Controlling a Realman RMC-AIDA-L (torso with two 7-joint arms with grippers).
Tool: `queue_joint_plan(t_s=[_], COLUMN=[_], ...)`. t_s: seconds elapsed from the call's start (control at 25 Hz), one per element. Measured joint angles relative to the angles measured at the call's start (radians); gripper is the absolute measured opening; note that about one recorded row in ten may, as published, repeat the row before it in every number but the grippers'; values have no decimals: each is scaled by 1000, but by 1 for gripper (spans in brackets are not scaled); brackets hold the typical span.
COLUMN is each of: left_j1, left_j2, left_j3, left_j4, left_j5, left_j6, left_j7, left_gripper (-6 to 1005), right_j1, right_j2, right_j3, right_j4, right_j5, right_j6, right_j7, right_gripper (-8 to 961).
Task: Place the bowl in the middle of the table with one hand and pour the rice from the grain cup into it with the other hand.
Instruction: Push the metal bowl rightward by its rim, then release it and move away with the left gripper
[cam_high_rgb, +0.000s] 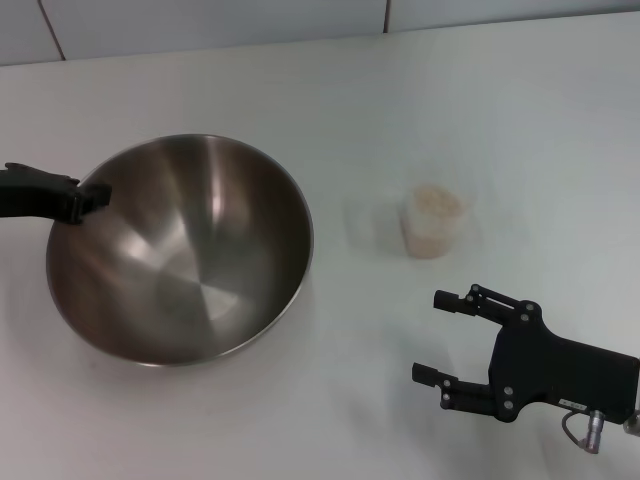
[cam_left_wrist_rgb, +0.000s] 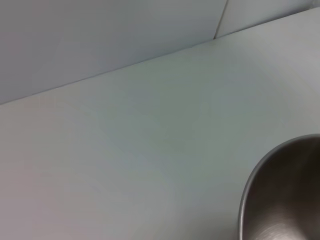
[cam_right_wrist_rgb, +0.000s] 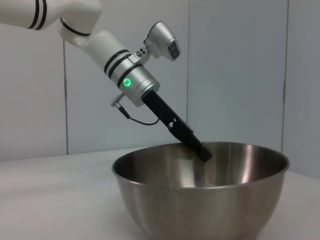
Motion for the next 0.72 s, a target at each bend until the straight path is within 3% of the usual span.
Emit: queue_joint_plan(t_s=[0.24,0.28,0.4,0.72], left_j1=[-37,-75,-101,-198], left_j2=[5,10,10,4], left_j3=[-22,-63,-93,-102], left_j4=[-33,-57,-64,-135], left_j5=[4,4,1,-9], left_j6=[18,54,81,85], left_j7=[-26,-27,-30,-25], left_gripper=[41,40,39,40], right_j1=[3,4,5,6], right_j2=[0,0,0,0], right_j3=[0,0,0,0], right_j4=[0,0,0,0], right_j5=[0,-1,-2,-3], right_j6=[0,-1,-1,-1], right_j7=[0,0,0,0], right_gripper=[801,801,800,799])
